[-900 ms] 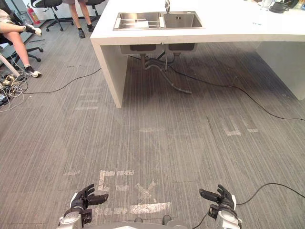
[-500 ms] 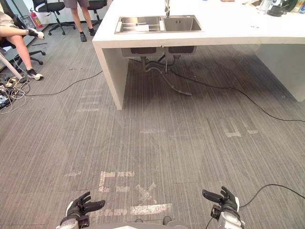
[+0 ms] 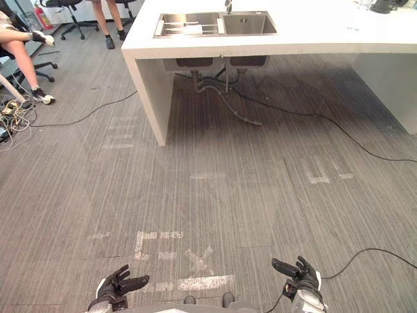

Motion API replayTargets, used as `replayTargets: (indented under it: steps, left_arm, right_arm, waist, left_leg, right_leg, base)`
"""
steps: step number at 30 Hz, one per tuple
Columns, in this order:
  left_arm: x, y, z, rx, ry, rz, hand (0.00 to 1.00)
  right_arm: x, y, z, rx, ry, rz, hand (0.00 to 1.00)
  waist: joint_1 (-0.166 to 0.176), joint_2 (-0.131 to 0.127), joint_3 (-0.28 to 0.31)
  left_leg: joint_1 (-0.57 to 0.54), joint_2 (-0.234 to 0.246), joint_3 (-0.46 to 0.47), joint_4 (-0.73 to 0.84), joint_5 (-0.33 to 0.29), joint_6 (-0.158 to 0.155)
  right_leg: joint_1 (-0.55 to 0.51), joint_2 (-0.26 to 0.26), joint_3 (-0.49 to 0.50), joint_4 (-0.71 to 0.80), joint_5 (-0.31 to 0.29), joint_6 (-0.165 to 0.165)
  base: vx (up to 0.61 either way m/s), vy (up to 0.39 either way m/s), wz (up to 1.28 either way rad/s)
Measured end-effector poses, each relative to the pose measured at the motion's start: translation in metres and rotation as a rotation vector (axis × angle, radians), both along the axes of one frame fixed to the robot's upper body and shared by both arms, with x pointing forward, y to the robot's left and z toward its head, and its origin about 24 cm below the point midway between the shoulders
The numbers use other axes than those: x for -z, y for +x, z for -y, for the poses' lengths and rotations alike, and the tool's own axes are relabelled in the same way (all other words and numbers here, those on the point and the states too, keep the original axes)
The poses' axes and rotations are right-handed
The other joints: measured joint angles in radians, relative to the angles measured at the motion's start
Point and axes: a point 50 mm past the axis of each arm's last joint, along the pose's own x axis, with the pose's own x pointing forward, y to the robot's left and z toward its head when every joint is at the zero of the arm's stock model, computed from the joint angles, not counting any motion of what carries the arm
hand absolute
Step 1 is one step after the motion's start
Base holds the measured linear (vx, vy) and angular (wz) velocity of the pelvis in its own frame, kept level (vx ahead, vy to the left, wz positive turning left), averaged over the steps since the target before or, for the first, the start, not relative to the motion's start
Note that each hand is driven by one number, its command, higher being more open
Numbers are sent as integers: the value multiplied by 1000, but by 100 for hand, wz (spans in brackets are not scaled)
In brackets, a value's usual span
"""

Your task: Walk over to the sink, pick up the cup, carry it to the dishwasher, place the cup inside the dishwasher, then close the dishwasher door

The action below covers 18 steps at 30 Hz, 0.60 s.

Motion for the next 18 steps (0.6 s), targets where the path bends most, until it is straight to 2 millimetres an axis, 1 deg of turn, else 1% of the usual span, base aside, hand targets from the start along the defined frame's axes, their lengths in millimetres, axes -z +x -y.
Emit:
replayTargets:
  steps: [1,2,4,5,6,7,8,9,11,12,13,14,15,16,17,18]
  left_arm:
    - [-2,4,-1,-7,-1,20,90]
    - [-5,8,-2,-12,1,46,90]
    - [-7,14,-2,-14,-1,66,90]
    - [-9,19,-2,-10,0,86,90]
    - [-11,21,-2,-9,3,96,90]
    - [-12,22,-3,-10,5,101,90]
    - [-12,22,-3,-14,3,102,90]
    - [-12,23,-3,-16,1,106,90]
    - [-14,28,-3,1,6,115,90]
    - [-14,29,-2,-1,11,113,90]
    - [-13,28,-2,-12,11,112,90]
    - [-14,30,-2,-15,10,117,90]
    - [-15,33,-1,-10,10,123,90]
    - [-16,39,0,-7,11,136,90]
    - [-19,45,0,-5,15,150,90]
    - [-21,50,-1,-1,19,163,90]
  right_arm:
    - [-2,3,1,-1,-5,9,90]
    - [-5,7,6,-2,-22,24,90]
    - [-10,12,11,0,-42,39,90]
    - [-14,16,17,6,-60,53,90]
    - [-15,16,20,14,-67,57,90]
    - [-15,15,22,28,-70,57,90]
    - [-16,15,22,30,-72,57,90]
    - [-16,16,22,29,-72,60,90]
    - [-14,17,19,23,-57,53,90]
    - [-12,16,16,14,-45,36,90]
    - [-12,17,14,2,-42,30,90]
    - [-12,18,13,-10,-42,30,90]
    - [-12,18,13,-12,-42,30,90]
    - [-12,18,13,-17,-43,29,90]
    - [-12,18,13,-19,-44,28,90]
    - [-11,16,15,-16,-50,21,90]
  waist:
    - [1,0,12]
    - [3,3,15]
    - [3,11,22]
    - [2,18,30]
    - [2,19,36]
    - [4,17,39]
    - [4,17,42]
    - [4,19,52]
    - [-2,22,77]
    - [0,26,88]
    - [0,29,92]
    - [-8,38,99]
    - [-14,46,103]
    - [-26,55,110]
    - [-36,58,112]
    - [-49,48,110]
  left_leg:
    - [-5,1,7,18,-14,-1]
    - [-34,4,17,59,-40,1]
    - [-60,5,19,103,-67,9]
    - [-80,4,22,146,-95,17]
    - [-83,-1,24,170,-113,23]
    - [-84,-12,26,196,-138,31]
    - [-82,-19,27,204,-148,34]
    - [-73,-30,29,209,-162,44]
    - [-40,-38,20,207,-175,66]
    - [-12,-36,15,199,-190,67]
    - [5,-30,12,196,-205,67]
    - [22,-13,0,195,-223,63]
    - [31,0,-11,192,-231,57]
    - [53,23,-31,171,-238,47]
    - [79,44,-54,138,-238,35]
    - [101,52,-84,121,-238,13]
  right_leg:
    - [0,1,6,1,-1,1]
    - [-15,1,15,8,-4,4]
    - [-38,1,16,43,-26,10]
    - [-78,-4,17,131,-79,19]
    - [-108,-11,17,214,-124,31]
    - [-144,-29,4,318,-179,54]
    - [-163,-39,-4,369,-200,68]
    - [-207,-58,-19,482,-229,93]
    - [-291,-83,-65,672,-251,95]
    - [-318,-92,-95,698,-274,70]
    - [-346,-91,-119,695,-280,59]
    - [-388,-81,-150,663,-278,58]
    - [-406,-73,-168,626,-275,56]
    - [-442,-59,-190,551,-253,54]
    - [-475,-51,-200,471,-181,47]
    - [-490,-51,-194,381,-84,33]
  base:
    - [54,12,-21]
    - [59,20,-19]
    - [40,24,-9]
    - [35,34,-4]
    - [59,59,-1]
    - [47,49,1]
    - [73,68,0]
    - [112,70,-2]
    - [193,54,6]
    - [238,18,8]
    - [327,-4,10]
    - [251,-30,18]
    - [365,-65,38]
    - [430,-98,53]
    - [575,-156,77]
    - [650,-215,89]
